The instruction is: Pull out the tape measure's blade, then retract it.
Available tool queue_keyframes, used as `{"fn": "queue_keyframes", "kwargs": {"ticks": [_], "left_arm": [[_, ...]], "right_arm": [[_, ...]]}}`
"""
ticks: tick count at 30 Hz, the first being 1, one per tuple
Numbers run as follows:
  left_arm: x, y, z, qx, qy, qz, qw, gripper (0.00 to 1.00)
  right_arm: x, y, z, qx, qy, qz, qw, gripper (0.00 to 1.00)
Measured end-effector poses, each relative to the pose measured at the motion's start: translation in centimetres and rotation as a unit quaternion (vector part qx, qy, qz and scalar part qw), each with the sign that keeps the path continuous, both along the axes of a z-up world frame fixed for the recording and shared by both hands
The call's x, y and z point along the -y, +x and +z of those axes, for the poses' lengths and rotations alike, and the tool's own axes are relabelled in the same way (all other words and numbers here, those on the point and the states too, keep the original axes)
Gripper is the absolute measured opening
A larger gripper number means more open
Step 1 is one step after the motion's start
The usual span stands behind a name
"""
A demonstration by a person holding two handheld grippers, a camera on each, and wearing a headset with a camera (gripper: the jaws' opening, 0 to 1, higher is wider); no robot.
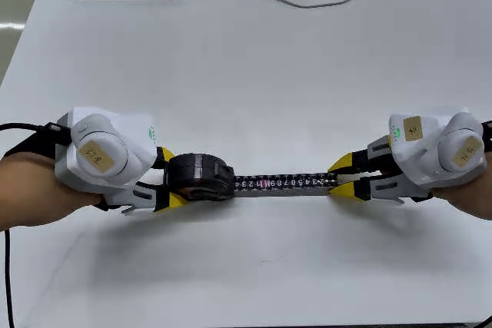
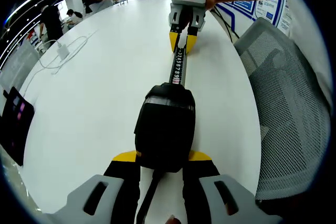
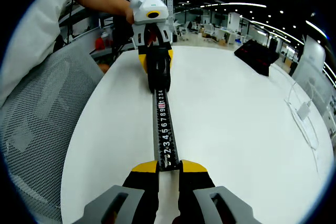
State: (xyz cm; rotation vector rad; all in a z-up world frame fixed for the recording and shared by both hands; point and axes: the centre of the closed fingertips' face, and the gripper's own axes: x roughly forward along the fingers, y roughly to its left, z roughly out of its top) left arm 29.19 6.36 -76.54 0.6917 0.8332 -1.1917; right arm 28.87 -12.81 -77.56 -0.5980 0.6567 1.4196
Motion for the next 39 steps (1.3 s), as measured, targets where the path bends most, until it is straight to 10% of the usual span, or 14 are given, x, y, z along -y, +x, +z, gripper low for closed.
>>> {"fn": "queue_keyframes", "kwargs": {"ticks": [39], "left_arm": [[0.1, 0.0, 0.0, 0.002, 0.001, 0.001, 1.0000, 0.25]], "right_arm": [[3.9, 0.1, -0.1, 0.001, -0.037, -0.001, 0.9993, 0.09]]}}
